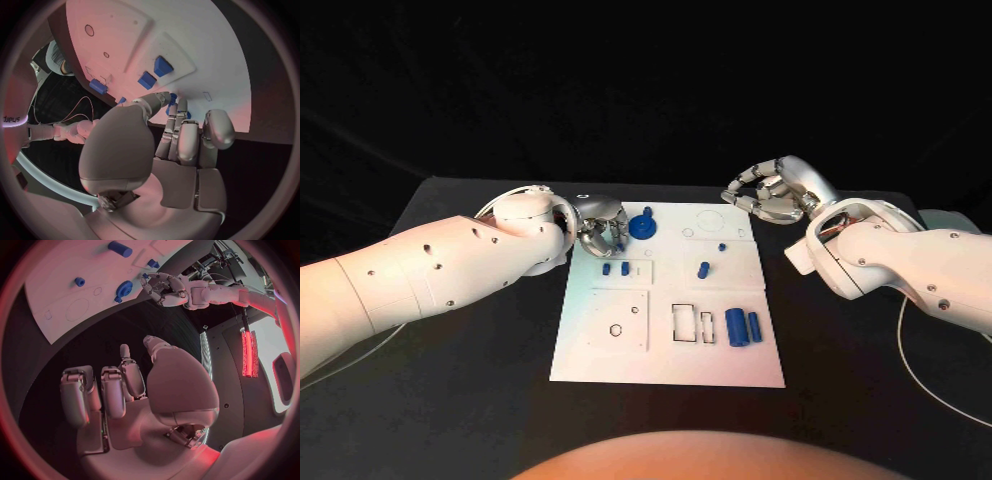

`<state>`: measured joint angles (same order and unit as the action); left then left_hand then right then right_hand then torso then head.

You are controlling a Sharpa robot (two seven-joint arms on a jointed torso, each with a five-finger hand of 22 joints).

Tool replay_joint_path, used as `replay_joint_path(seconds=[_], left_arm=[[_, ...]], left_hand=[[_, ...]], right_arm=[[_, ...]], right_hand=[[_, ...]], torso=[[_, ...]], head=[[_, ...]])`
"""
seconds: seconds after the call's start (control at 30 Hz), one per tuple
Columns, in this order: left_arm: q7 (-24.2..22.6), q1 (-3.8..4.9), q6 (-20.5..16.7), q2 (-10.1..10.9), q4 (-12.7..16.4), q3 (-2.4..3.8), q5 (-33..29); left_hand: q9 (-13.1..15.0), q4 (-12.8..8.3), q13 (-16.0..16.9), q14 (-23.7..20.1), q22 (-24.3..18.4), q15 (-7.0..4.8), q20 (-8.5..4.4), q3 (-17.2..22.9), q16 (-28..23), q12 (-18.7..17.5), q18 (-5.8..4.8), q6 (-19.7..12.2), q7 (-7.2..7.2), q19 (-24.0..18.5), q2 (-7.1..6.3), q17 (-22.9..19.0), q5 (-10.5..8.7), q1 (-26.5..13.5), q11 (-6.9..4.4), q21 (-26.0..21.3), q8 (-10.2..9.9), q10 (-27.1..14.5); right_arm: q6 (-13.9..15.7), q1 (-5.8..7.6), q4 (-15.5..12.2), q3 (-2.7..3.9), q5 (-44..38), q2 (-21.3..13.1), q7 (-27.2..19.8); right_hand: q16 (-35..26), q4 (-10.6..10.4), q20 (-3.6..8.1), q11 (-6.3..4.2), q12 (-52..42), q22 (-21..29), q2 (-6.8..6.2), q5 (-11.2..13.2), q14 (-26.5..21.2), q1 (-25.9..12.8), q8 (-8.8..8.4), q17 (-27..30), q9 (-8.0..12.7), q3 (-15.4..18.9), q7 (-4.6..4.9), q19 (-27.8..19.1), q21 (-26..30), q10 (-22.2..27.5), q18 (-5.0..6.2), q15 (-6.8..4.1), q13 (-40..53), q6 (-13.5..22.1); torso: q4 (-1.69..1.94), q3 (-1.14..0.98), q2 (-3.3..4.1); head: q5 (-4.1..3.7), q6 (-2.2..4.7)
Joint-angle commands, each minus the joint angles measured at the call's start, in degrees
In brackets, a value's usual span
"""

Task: Assemble the parts on the task board

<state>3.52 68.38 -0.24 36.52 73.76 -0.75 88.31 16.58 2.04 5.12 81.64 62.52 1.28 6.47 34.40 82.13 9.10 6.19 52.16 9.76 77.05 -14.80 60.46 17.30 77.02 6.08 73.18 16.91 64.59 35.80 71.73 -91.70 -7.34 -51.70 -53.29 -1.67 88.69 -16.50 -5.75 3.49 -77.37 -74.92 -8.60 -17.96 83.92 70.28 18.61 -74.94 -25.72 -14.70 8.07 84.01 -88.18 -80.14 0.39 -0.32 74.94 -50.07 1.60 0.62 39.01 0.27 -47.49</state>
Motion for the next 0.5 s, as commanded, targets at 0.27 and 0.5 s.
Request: replay_joint_path(seconds=[0.27,0.5], left_arm=[[0.00,0.01,-0.34,-0.09,-0.08,0.02,-0.29],[-0.05,0.00,-0.58,0.19,0.16,0.02,-0.30]], left_hand=[[-0.42,0.11,-0.20,-1.06,-2.23,0.56,0.26,-0.67,-0.94,-1.32,0.25,-1.05,0.49,-1.45,-0.52,-2.52,-0.25,-0.88,0.46,-1.64,-1.24,-1.07],[-0.76,0.13,-0.30,-1.55,-3.23,0.78,0.49,-1.12,-1.35,-2.13,0.43,-1.84,0.73,-1.93,-0.81,-3.67,-0.22,-1.03,0.73,-2.39,-2.10,-1.78]], right_arm=[[-0.12,-0.03,0.03,0.00,-0.53,0.02,-0.25],[-0.26,-0.03,0.19,0.00,-0.53,-0.01,-0.17]], right_hand=[[-0.34,0.01,0.56,-0.13,-0.01,-13.66,0.10,-0.25,5.26,-0.04,0.13,-11.83,-0.06,-0.27,-0.02,4.98,0.26,0.09,0.17,-0.47,4.66,0.19],[-0.55,0.03,0.56,-0.11,1.47,-13.35,0.00,-0.25,5.16,-0.03,0.09,-11.43,-0.04,-0.26,0.01,4.76,0.73,1.27,0.29,-0.46,3.45,0.34]], torso=[[-0.01,0.00,0.03],[-0.01,0.02,0.02]], head=[[0.01,0.02],[0.00,0.03]])
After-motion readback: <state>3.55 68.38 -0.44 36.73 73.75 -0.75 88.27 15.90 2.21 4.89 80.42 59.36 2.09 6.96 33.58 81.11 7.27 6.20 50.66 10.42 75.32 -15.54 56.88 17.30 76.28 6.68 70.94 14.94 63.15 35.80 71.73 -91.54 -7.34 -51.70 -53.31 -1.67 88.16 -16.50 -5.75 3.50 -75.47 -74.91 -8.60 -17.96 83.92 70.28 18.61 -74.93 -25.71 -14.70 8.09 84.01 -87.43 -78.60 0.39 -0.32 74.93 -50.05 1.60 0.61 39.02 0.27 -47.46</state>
